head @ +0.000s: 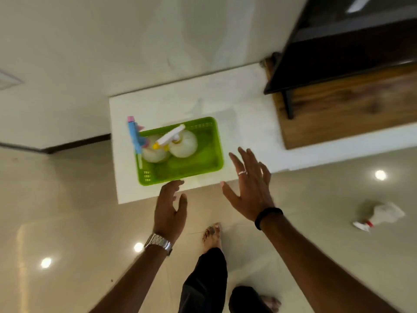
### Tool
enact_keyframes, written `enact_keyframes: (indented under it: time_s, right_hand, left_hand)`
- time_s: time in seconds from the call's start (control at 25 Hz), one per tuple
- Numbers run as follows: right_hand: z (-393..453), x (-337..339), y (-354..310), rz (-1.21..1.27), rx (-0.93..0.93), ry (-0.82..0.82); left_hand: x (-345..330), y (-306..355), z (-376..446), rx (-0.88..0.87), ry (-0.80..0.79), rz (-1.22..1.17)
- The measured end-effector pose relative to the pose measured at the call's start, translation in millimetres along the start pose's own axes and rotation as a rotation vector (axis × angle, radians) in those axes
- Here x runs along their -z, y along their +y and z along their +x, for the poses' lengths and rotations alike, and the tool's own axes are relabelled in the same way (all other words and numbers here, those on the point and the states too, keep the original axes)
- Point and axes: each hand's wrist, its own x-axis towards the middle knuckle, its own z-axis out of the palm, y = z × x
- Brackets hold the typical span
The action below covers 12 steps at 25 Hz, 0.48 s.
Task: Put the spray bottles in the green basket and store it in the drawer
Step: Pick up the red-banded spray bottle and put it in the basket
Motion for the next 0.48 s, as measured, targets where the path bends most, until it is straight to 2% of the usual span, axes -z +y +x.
enact_keyframes:
  time_s: [0.16,0.28,0.4,0.48]
  right_hand:
    - [-108.4,23.3,81.0,-0.119,-0.212,-0.126]
    - [-200.2,37.3,136.4,-0.154,-0.404,-0.180]
    - [-288.2,53.0,191.8,-0.172,-0.603,-0.206]
    - [-342.6,65.5,227.3,-0.192,-0.736,-0.199]
  left_hand:
    - [-47.5,-11.2,-50.0,-0.037,-0.367,0.346]
    - [-94.7,-6.2,-84.4,0.117,-0.600,0.497]
    - [-157.4,32.4,-120.6,0.196,-0.762,0.612]
    - [-210.7,77.4,-145.0,0.136,-0.819,0.630]
